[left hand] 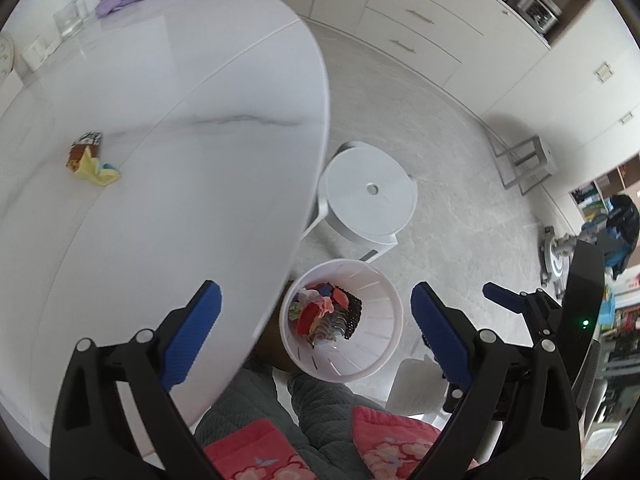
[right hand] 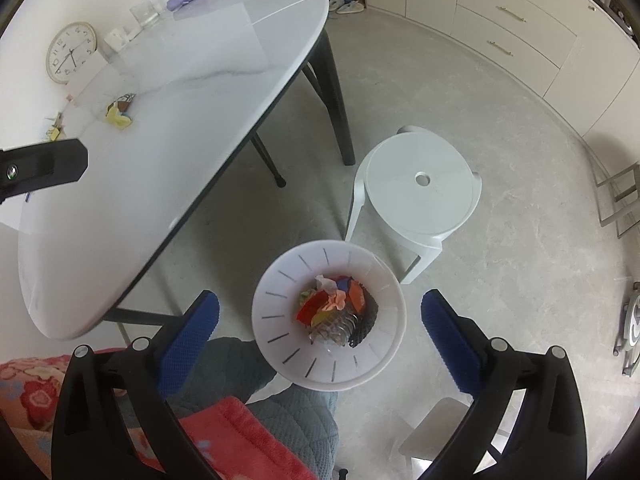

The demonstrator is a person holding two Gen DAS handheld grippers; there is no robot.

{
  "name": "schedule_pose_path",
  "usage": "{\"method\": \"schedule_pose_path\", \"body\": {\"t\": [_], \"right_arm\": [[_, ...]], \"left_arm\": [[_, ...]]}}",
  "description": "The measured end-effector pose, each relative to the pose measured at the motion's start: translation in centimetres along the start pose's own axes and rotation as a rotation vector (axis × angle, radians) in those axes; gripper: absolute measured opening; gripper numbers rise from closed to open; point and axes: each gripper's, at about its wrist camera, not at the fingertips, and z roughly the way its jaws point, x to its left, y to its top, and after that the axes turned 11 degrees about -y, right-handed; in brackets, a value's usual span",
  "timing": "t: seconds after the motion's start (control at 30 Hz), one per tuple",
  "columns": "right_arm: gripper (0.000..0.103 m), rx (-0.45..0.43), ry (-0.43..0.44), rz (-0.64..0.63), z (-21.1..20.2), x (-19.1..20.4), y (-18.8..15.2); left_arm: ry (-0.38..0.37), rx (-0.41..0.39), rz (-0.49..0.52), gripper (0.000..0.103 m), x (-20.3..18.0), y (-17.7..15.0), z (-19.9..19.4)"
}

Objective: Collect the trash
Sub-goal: 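Move both grippers back over the table toward the snack packet and yellow wrapper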

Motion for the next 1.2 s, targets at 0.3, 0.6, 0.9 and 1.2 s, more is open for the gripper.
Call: {"method": "schedule_pose_path", "body": {"t": [0.3,0.6,0.9,1.2], "right_arm": [[0.1,-0.019,0.029,-0.067,0.6,4.9,4.8],[0.1,-0.045,0.091,-0.208,1.8,14.1,11.9],[0.1,-0.054,0.148,-0.375,5.3,25.4,18.9],[0.1,-0.07,0.171,-0.485,7.7,32.3,21.6]], "left_arm": [[0.061,-0.046,-0.13,0.091,7.4,1.8,-2.2],[0.154,-0.095,-0.311,0.091,18.5,2.4,-5.3],[0.191,-0.086,-0.425,0.091,27.0,2.2,-6.5],[0.157,-0.087,-0.465,0.091,31.5,3.4,-6.0]]}}
